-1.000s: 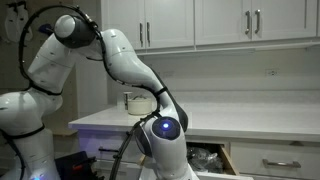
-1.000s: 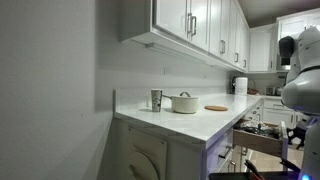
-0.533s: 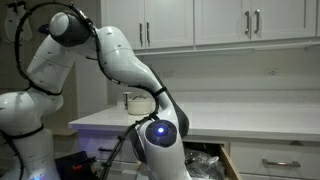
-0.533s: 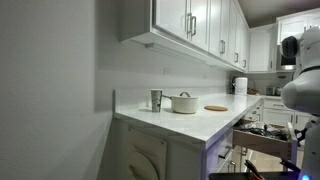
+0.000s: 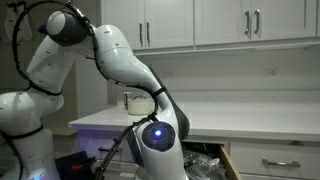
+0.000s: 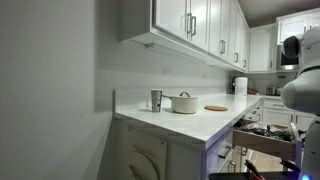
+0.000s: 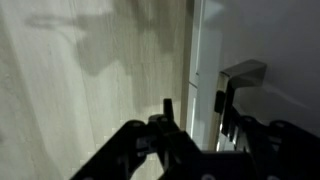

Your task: Open the second drawer from the left fully

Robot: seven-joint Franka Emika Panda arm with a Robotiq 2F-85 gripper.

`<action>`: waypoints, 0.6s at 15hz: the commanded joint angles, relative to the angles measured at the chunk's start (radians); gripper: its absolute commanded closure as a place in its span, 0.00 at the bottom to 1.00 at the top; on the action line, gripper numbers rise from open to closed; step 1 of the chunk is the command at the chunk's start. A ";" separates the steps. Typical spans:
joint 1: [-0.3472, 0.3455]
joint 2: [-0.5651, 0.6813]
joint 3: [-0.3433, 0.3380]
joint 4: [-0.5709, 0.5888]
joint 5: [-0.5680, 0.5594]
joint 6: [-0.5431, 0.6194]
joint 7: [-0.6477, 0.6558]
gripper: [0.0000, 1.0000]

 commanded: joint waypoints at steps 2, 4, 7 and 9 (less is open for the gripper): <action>0.002 -0.105 -0.051 -0.053 -0.083 0.105 0.049 0.24; -0.009 -0.117 -0.055 -0.057 -0.094 0.098 0.043 0.24; -0.020 -0.160 -0.069 -0.077 -0.121 0.086 0.037 0.24; -0.024 -0.180 -0.073 -0.084 -0.140 0.085 0.039 0.24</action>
